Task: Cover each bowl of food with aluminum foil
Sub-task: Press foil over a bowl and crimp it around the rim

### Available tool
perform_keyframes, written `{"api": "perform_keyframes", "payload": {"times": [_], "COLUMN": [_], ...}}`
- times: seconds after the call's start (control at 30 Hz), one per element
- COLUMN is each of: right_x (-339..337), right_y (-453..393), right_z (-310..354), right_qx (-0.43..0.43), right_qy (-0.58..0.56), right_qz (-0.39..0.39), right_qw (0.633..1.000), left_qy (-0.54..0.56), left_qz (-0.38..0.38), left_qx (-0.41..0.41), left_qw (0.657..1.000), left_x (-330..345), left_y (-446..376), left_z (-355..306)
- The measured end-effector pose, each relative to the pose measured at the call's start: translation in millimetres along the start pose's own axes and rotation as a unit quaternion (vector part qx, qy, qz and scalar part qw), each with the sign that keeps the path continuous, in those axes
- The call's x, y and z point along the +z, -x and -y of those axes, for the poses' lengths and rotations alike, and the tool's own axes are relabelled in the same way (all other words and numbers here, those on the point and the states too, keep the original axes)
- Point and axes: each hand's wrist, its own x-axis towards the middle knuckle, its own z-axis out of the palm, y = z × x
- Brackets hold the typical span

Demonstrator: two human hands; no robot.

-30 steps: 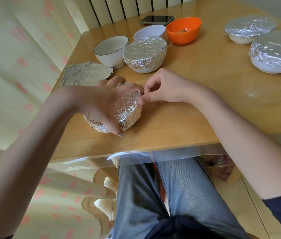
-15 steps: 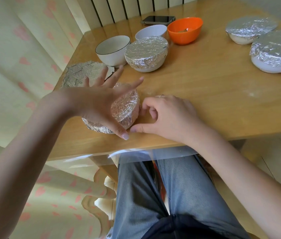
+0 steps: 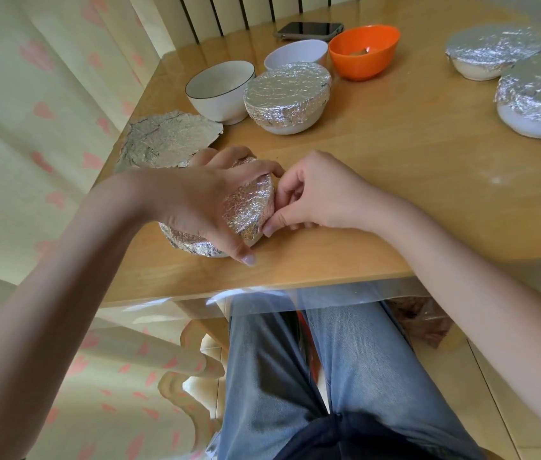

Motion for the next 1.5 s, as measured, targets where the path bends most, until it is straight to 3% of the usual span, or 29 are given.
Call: {"api": "perform_keyframes", "payload": {"times": [0.27, 0.5, 0.63, 0.8, 0.93, 1.07, 1.13, 1.3, 1.4, 1.5], "right_x": [-16, -20, -21, -31, -31, -33, -27, 8, 13, 9], "right_y": [-25, -16, -21, -26, -30, -10, 8, 25, 20, 15], "right_z": [12, 0, 6, 7, 5, 0, 6, 21, 18, 12], "right_qx": [0.021, -0.043, -0.055, -0.062, -0.07, -0.062, -0.044, -0.025, -0.037, -0.045], "right_qy": [0.137, 0.084, 0.156, 0.128, 0.114, 0.138, 0.15, 0.232, 0.223, 0.172], "right_qz": [0.076, 0.037, -0.005, 0.052, 0.017, -0.069, -0.067, -0.084, -0.106, -0.076], "right_qw": [0.987, 0.995, 0.986, 0.989, 0.991, 0.986, 0.985, 0.969, 0.968, 0.981], "left_qy": [0.003, 0.008, 0.006, 0.004, 0.011, 0.016, 0.014, -0.038, -0.022, 0.0], "left_qz": [-0.024, -0.017, -0.021, -0.018, -0.031, -0.028, -0.016, -0.022, -0.009, -0.01], "left_qx": [0.008, 0.011, 0.011, 0.008, -0.021, -0.071, -0.079, -0.017, 0.008, 0.015], "left_qw": [1.0, 1.0, 1.0, 1.0, 0.999, 0.997, 0.997, 0.999, 1.0, 1.0], "left_x": [3, 2, 2, 2, 5, 11, 9, 6, 8, 9], "left_y": [-3, -3, -4, -3, -2, 0, 5, 8, 6, 6], "left_z": [3, 5, 5, 4, 4, 1, 0, 13, 15, 14]}}
